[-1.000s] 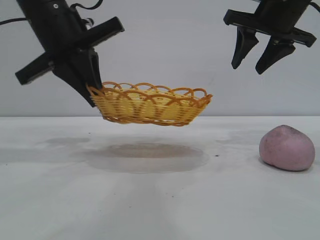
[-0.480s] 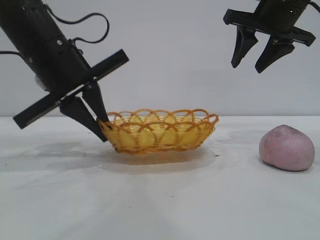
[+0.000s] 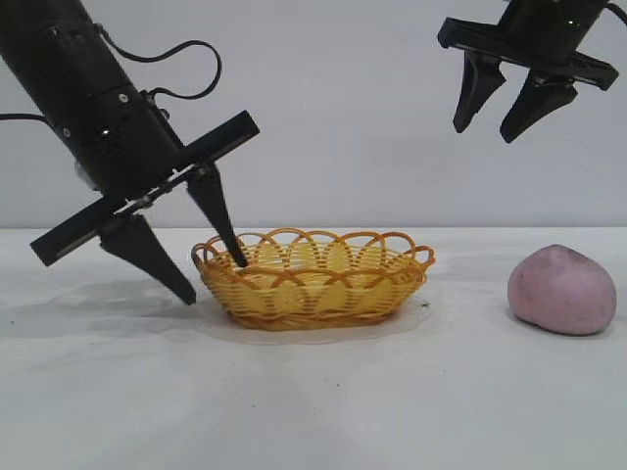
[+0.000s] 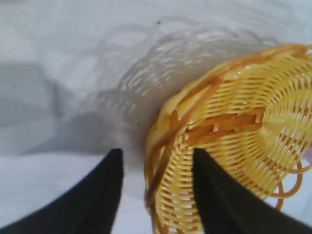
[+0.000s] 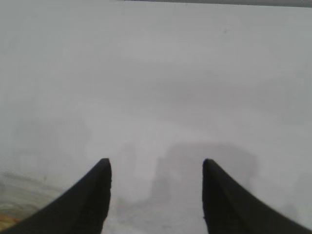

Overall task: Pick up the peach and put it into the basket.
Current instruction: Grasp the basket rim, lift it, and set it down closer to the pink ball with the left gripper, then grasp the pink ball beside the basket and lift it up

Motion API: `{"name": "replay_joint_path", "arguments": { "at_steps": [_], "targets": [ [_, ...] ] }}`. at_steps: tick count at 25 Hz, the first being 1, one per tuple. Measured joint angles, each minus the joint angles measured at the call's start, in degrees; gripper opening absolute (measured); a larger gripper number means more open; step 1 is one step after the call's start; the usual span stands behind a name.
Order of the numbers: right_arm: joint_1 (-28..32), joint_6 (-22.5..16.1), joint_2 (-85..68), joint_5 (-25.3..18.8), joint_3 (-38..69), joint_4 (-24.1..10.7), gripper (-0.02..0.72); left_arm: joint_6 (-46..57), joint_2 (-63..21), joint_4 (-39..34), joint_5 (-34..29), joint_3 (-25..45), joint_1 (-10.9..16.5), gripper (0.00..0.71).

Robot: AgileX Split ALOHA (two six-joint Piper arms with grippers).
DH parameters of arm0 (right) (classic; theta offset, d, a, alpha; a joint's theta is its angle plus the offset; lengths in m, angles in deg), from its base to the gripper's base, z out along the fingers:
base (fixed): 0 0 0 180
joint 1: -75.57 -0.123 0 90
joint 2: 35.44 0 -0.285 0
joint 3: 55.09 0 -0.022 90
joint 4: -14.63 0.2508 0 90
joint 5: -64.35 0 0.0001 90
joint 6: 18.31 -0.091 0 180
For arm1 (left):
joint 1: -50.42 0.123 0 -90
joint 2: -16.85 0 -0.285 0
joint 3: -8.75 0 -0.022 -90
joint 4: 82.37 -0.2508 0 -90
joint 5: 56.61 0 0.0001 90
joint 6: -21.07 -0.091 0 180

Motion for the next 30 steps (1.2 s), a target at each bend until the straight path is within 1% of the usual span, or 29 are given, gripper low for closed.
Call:
{"name": "replay_joint_path", "arguments": {
  "at_steps": [1,2,4,7,8,9,16,19,21,22,24,27,30],
  "targets": [
    [0.0,0.0,0.0,0.0,0.0,0.0,0.382,-0.2,0.0,0.0,-0.4,0.0,0.0,0.428],
    [0.0,0.0,0.0,0.0,0.0,0.0,0.382,-0.7,0.0,0.0,-0.9,0.0,0.0,0.413],
    [0.0,0.0,0.0,0.1,0.0,0.0,0.382,-2.5,-0.7,-0.4,-1.5,0.0,0.0,0.413],
    [0.0,0.0,0.0,0.1,0.0,0.0,0.382,-4.3,-3.7,-2.9,-1.7,0.0,0.0,0.413],
    [0.0,0.0,0.0,0.1,0.0,0.0,0.382,-4.5,-5.0,-4.6,-2.0,0.0,0.0,0.454],
    [0.0,0.0,0.0,0.1,0.0,0.0,0.382,-4.6,-6.3,-6.5,-2.2,0.0,0.0,0.434],
    [0.0,0.2,0.0,0.4,0.0,0.0,0.382,-4.7,-12.5,-25.7,-4.4,0.0,0.0,0.434],
    [0.0,0.2,0.0,0.3,0.0,0.0,0.382,-4.7,-13.1,-32.4,-7.1,0.0,0.2,0.434],
    [0.0,0.2,0.0,0.3,0.0,0.0,0.382,-4.7,-13.1,-34.3,-8.1,0.0,1.8,0.434],
    [0.0,0.2,0.0,0.3,0.0,0.0,0.382,-4.7,-13.1,-34.8,-8.6,0.0,3.2,0.434],
    [0.0,0.2,0.0,0.3,0.0,0.0,0.382,-4.6,-13.1,-35.3,-8.6,0.0,6.3,0.434],
    [0.0,0.2,0.0,0.3,0.0,0.0,0.382,-4.6,-13.1,-36.5,-9.1,0.0,12.1,0.434],
    [0.0,0.2,0.0,0.3,0.0,0.0,0.382,-4.6,-13.1,-39.0,-10.6,0.0,16.5,0.434]
  ]
}}
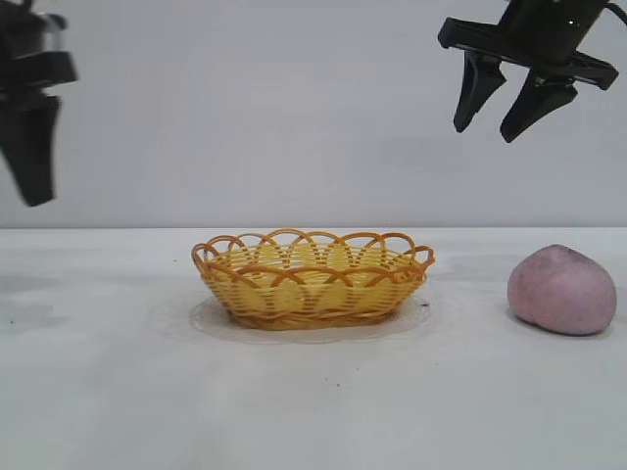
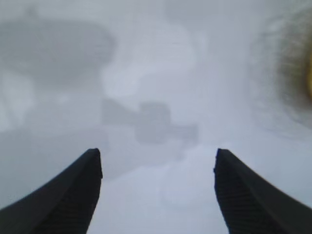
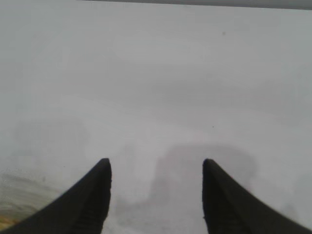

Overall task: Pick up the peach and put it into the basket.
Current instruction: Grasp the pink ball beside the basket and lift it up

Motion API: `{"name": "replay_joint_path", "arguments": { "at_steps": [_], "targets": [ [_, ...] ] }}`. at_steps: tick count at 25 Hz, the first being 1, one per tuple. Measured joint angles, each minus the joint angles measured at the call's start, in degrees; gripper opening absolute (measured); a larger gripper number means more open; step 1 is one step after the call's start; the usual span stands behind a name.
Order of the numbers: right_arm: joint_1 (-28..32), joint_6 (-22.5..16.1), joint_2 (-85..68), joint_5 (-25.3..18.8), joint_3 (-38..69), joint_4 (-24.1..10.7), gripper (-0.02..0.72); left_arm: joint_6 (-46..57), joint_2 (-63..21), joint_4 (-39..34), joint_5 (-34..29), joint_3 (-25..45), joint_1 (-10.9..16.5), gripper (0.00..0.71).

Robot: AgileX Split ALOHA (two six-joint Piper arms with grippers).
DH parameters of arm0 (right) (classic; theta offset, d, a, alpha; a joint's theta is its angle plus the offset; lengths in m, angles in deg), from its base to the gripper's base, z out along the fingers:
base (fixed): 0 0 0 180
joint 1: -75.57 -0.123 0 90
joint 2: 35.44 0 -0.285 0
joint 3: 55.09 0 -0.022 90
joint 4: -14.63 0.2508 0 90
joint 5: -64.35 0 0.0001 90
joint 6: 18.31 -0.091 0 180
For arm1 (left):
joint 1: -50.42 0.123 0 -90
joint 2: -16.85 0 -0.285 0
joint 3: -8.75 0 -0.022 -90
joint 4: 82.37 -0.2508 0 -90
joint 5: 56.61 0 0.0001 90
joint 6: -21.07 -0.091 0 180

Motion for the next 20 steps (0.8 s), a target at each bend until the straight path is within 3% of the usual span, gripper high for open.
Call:
{"name": "replay_joint_path", "arguments": {
  "at_steps": [4,8,12,20],
  "targets": [
    [0.0,0.0,0.0,0.0,0.0,0.0,0.382,1.6,0.0,-6.4,-3.2,0.0,3.3,0.434],
    [0.0,0.0,0.0,0.0,0.0,0.0,0.382,6.3,-0.3,-11.9,-6.9,0.6,3.8,0.434],
    [0.0,0.0,0.0,0.0,0.0,0.0,0.382,7.0,-3.2,-11.4,-7.4,4.7,3.8,0.434],
    [0.0,0.6,0.0,0.0,0.0,0.0,0.382,7.2,-20.5,-10.6,-5.5,19.3,3.8,0.434]
  ]
}}
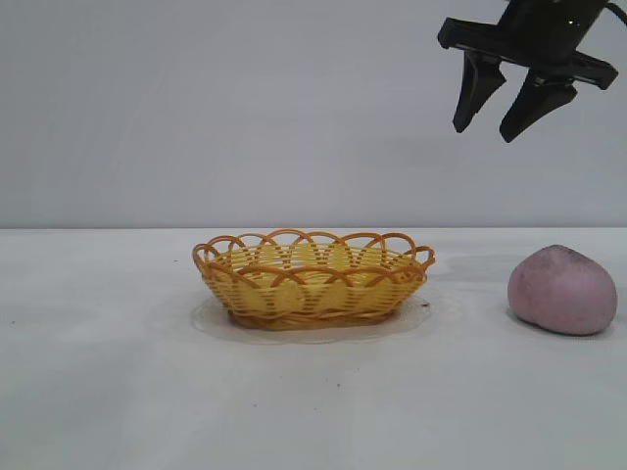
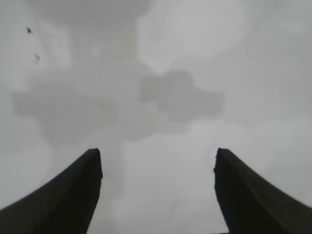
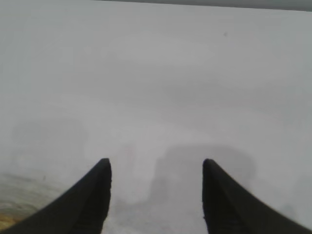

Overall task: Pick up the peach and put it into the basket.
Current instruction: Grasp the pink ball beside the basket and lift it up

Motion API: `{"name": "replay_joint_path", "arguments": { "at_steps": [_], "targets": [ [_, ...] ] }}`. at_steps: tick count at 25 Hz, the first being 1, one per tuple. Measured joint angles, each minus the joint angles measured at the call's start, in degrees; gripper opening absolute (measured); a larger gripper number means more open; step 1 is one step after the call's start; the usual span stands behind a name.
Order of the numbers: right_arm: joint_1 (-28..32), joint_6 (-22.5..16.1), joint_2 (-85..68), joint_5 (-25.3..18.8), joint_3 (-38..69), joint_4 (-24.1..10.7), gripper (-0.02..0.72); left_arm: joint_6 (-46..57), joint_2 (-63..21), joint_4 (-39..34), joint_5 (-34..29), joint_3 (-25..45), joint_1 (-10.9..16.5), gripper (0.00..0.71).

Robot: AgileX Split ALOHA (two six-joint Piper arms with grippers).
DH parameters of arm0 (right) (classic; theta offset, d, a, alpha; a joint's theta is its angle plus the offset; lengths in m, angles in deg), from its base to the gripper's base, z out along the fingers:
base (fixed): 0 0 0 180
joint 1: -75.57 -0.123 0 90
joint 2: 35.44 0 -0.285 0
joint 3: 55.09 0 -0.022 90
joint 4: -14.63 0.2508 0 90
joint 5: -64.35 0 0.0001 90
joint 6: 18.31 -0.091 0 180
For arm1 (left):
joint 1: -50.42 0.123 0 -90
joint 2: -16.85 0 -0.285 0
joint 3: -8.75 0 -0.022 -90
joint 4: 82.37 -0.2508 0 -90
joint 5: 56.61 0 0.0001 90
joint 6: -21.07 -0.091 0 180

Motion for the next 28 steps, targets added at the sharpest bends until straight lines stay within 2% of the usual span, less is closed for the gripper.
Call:
{"name": "replay_joint_path", "arguments": {
  "at_steps": [7,18,28],
  "targets": [
    [0.0,0.3,0.0,0.0,0.0,0.0,0.382,0.9,-20.5,1.2,-1.4,7.9,0.0,0.434],
    [0.0,0.3,0.0,0.0,0.0,-1.0,0.382,1.8,-51.0,2.0,-13.8,8.4,0.0,0.434],
    [0.0,0.3,0.0,-0.2,0.0,-1.7,0.382,1.9,-74.5,-1.3,-15.5,9.8,0.0,0.434]
  ]
}}
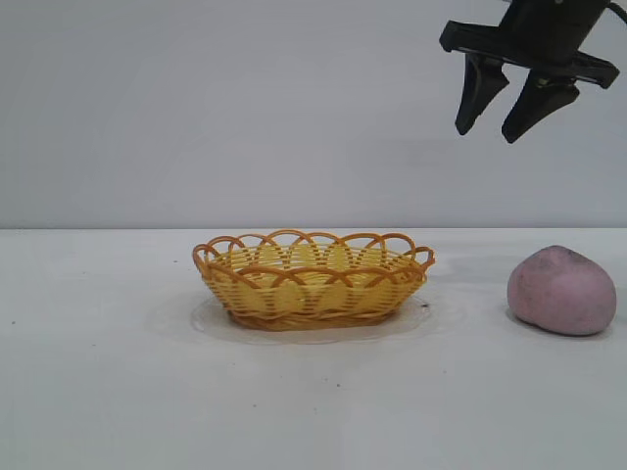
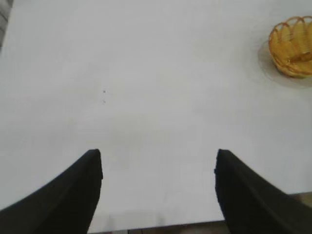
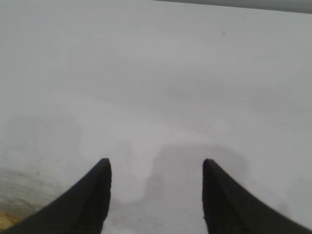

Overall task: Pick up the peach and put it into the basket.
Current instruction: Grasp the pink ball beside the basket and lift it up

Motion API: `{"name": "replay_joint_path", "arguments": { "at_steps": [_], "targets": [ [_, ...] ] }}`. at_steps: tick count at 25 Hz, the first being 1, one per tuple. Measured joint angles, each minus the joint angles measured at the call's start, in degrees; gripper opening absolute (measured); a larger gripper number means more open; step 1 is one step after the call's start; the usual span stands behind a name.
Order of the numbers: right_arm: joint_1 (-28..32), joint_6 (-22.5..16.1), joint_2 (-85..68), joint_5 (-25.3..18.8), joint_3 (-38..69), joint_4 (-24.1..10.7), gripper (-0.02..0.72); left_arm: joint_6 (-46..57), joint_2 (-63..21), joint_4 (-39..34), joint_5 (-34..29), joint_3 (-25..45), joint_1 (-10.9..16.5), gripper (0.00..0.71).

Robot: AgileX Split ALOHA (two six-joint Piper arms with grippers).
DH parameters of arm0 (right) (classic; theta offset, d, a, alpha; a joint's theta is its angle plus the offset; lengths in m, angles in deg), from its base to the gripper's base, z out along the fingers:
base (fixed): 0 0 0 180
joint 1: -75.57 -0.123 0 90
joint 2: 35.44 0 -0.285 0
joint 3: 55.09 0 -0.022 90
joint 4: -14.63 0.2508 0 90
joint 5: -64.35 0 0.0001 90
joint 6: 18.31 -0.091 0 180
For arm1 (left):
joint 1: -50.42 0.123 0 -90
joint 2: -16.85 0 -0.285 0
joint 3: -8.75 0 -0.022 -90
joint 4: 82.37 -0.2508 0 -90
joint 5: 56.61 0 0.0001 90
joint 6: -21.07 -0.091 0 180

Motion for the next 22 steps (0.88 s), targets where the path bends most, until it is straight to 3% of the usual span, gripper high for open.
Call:
{"name": "replay_joint_path", "arguments": {
  "at_steps": [5,22],
  "targets": [
    [0.0,0.1,0.0,0.0,0.0,-0.5,0.382,0.6,-8.0,-0.1,-1.0,5.8,0.0,0.434],
    [0.0,0.1,0.0,-0.2,-0.1,-2.3,0.382,2.6,-8.4,-1.5,3.4,8.6,0.0,0.434]
  ]
}}
